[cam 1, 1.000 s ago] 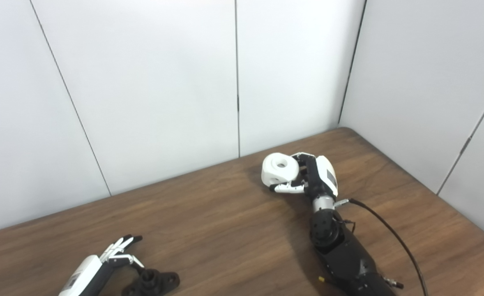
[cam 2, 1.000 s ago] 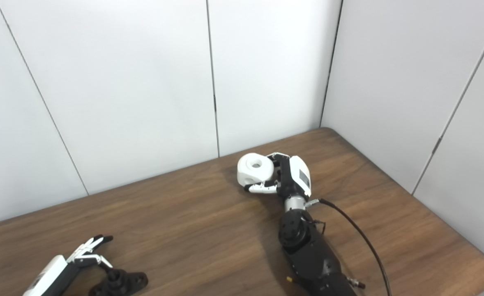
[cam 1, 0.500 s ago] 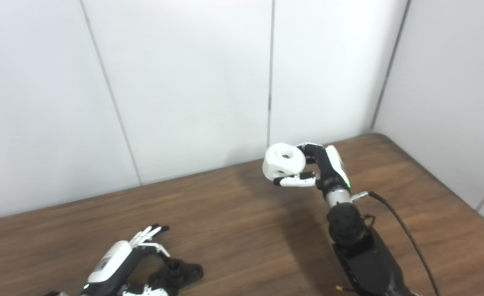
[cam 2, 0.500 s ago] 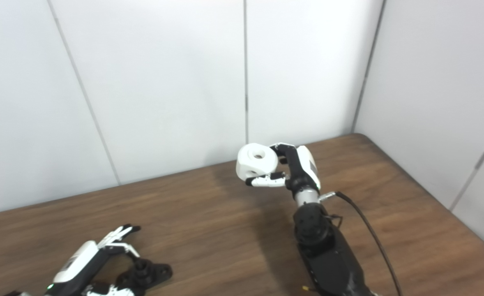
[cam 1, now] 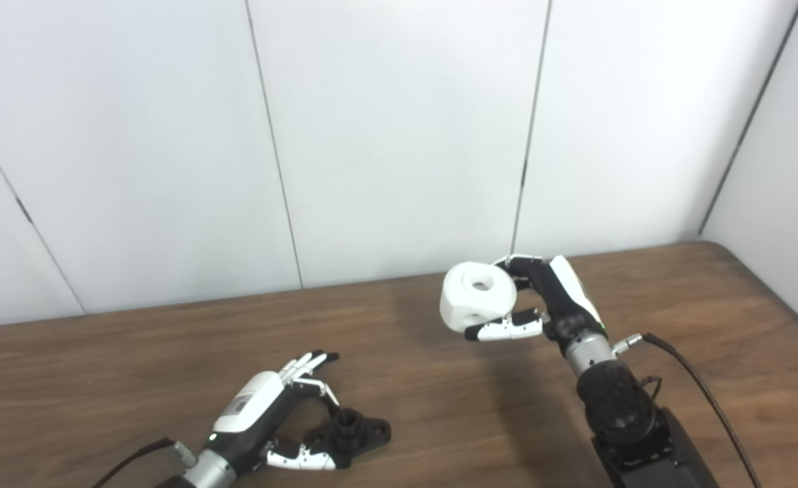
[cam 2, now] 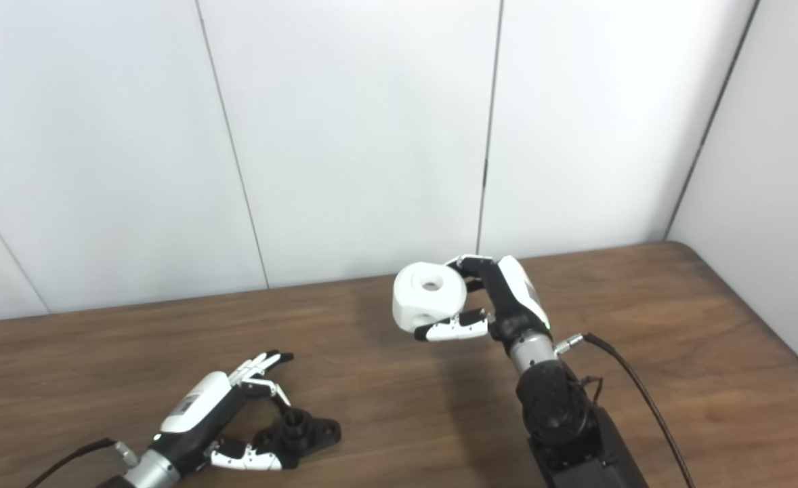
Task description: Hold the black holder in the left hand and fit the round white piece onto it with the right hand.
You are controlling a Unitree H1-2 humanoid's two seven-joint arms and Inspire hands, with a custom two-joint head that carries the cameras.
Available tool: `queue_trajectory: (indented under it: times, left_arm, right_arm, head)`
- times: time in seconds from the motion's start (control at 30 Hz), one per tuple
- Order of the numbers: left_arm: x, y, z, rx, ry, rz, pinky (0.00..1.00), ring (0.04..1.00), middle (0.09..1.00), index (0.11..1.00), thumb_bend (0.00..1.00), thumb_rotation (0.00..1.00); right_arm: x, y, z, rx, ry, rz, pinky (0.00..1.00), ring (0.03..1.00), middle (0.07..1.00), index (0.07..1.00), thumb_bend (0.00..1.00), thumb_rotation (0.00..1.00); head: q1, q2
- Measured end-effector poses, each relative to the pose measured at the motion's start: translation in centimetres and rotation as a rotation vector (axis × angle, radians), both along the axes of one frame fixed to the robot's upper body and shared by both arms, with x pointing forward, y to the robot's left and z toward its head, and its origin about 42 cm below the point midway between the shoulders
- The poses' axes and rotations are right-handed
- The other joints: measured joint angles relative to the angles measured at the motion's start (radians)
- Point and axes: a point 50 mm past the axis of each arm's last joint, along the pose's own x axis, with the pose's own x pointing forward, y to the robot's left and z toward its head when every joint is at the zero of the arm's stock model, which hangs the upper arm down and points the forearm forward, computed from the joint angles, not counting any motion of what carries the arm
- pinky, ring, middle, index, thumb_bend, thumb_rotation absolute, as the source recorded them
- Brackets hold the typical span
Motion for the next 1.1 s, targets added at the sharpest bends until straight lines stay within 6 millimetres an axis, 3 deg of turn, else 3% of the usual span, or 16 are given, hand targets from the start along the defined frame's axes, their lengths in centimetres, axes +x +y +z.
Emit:
queue_trajectory:
  times: [0.3, 0.67, 1.1]
  left_arm:
    - [0.1, -0.7, 0.0, 0.003, -0.005, 0.009, 1.00, 1.000, 0.957, 0.483, 0.52, 0.06]
    - [0.4, -1.5, 0.0, -0.003, 0.002, 0.009, 1.00, 1.000, 0.958, 0.482, 0.52, 0.06]
    - [0.5, -2.1, 0.0, -0.006, 0.012, 0.018, 1.00, 1.000, 0.961, 0.483, 0.52, 0.06]
  right_arm:
    - [-0.3, 1.3, 0.4, -0.023, 0.022, 0.087, 0.73, 0.779, 0.736, 0.480, 0.52, 0.13]
    - [-0.9, 5.7, -0.4, 0.014, 0.073, 0.190, 0.73, 0.783, 0.744, 0.480, 0.52, 0.13]
    - [-1.4, 7.8, -0.7, -0.005, 0.095, 0.259, 0.70, 0.774, 0.752, 0.480, 0.52, 0.13]
  head:
    - [0.055, 0.020]
    - [0.107, 0.037]
    - [0.138, 0.061]
